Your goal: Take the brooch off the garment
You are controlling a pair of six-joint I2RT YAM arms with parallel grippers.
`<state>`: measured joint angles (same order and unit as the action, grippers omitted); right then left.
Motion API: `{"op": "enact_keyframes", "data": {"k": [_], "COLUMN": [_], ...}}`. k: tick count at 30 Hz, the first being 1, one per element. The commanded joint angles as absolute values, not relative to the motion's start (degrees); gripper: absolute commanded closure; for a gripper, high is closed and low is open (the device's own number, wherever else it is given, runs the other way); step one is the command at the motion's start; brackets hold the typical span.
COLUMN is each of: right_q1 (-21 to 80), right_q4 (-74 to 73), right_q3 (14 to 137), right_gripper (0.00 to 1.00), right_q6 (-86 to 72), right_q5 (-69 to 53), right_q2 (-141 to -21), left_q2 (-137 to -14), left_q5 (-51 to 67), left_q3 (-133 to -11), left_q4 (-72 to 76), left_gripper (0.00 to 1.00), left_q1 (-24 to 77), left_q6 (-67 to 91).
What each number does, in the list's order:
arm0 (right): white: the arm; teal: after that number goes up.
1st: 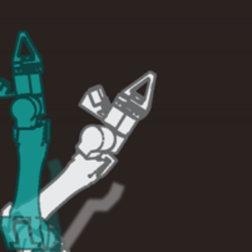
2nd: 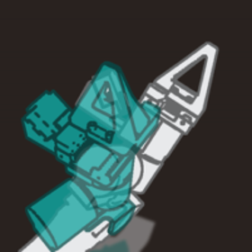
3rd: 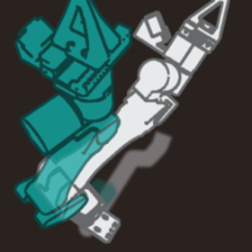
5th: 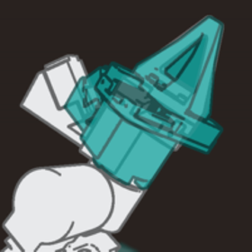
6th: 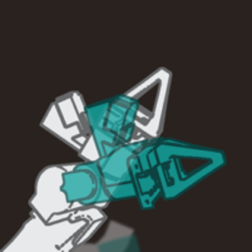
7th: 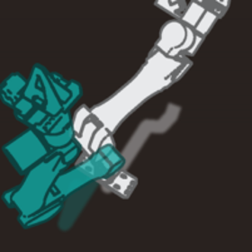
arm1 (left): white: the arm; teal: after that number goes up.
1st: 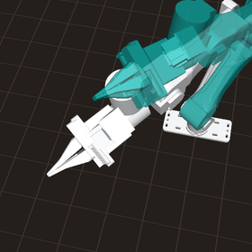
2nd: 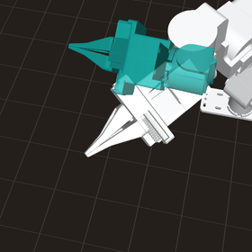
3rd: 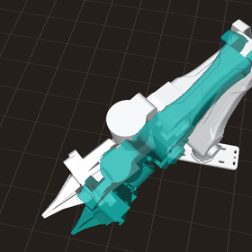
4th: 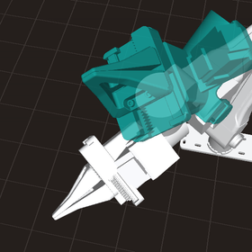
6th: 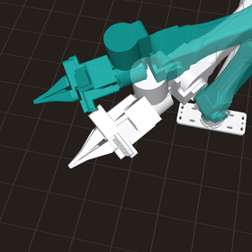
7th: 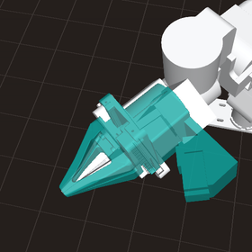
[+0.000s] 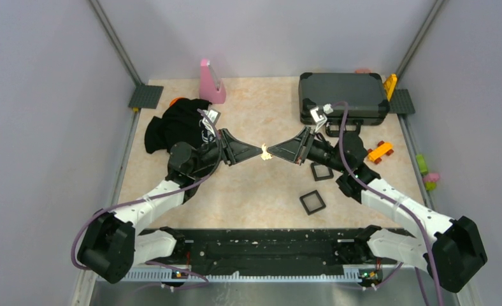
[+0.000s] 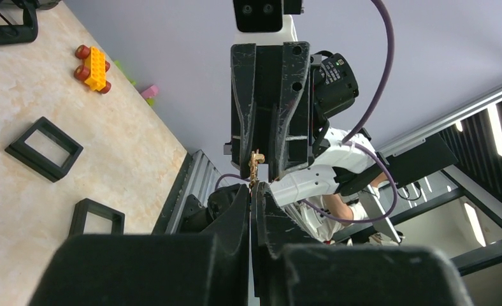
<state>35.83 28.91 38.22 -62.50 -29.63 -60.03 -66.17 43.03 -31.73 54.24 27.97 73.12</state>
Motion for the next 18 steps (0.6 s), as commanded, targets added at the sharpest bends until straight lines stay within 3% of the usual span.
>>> {"op": "enact_keyframes", "data": {"k": [1, 6, 18], "right_q1": [36.2, 36.3, 36.6], "right_q4": [30.1, 31.9, 33.4], "right_q3": [39.5, 39.3, 37.5], "right_gripper": [0.76, 0.64, 0.54], "right_q6": [-59.3, -58.2, -57.6], "right_q5": [-33.5, -35.0, -31.5], "right_q2": [-58.4, -57.9, -55.7], "left_q2": [-65.0, -64.3, -63.4], "left_q5": [43.0, 42.8, 43.5], "left_q3": [-32.7, -32.6, -32.5], "left_q4": [55.5, 54.4, 54.4], "left_gripper": [1.00, 1.00, 1.00], "left_q1": [28.2, 28.2, 28.2], "left_q6": [71.5, 71.3, 72.4]}}
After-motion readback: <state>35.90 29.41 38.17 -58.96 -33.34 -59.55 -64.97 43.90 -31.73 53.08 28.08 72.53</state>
